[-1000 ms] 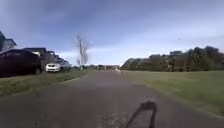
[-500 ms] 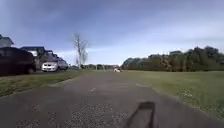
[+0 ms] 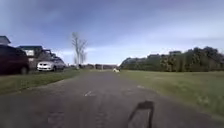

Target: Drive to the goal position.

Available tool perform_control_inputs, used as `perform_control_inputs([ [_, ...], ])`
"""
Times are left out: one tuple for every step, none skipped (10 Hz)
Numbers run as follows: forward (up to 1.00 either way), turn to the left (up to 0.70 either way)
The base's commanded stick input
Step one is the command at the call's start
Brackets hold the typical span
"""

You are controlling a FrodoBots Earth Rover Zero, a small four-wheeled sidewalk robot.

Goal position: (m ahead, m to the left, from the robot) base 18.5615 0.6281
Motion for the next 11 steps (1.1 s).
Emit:
perform_control_inputs([
  [1.00,0.00],
  [1.00,0.00],
  [1.00,0.04],
  [1.00,0.23],
  [1.00,0.27],
  [1.00,0.27],
  [1.00,0.27],
  [1.00,0.27],
  [1.00,0.25],
  [1.00,0.08],
  [1.00,0.00],
])
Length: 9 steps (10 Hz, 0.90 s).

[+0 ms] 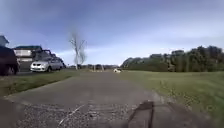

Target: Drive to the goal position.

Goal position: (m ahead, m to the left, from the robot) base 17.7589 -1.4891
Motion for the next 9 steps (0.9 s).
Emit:
perform_control_inputs([
  [1.00,0.00],
  [1.00,0.00],
  [1.00,0.00],
  [1.00,0.00],
  [1.00,0.00],
  [1.00,0.00],
  [1.00,0.00],
  [1.00,0.00],
  [1.00,0.00],
])
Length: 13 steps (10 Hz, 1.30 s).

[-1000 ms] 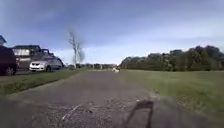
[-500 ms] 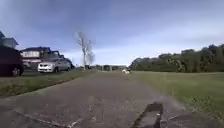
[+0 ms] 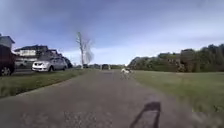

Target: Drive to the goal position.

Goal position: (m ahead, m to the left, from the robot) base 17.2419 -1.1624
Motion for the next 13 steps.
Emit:
perform_control_inputs([
  [1.00,0.00],
  [1.00,0.00],
  [1.00,0.00],
  [1.00,0.00],
  [1.00,0.00],
  [1.00,0.27],
  [1.00,0.27],
  [1.00,0.27],
  [1.00,0.25],
  [1.00,0.07],
  [1.00,0.00],
  [1.00,0.00],
  [1.00,0.00],
])
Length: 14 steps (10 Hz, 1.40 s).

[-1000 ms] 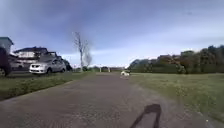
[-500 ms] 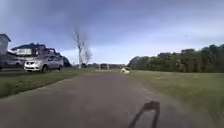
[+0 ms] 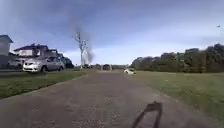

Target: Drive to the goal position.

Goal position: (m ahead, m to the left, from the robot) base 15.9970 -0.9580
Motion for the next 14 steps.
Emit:
perform_control_inputs([
  [1.00,0.00],
  [1.00,0.00],
  [1.00,0.00],
  [1.00,0.00],
  [1.00,0.00],
  [1.00,0.00],
  [1.00,0.00],
  [1.00,0.00],
  [1.00,0.00],
  [1.00,0.00],
  [1.00,0.00],
  [1.00,0.00],
  [1.00,0.00],
  [1.00,0.00],
])
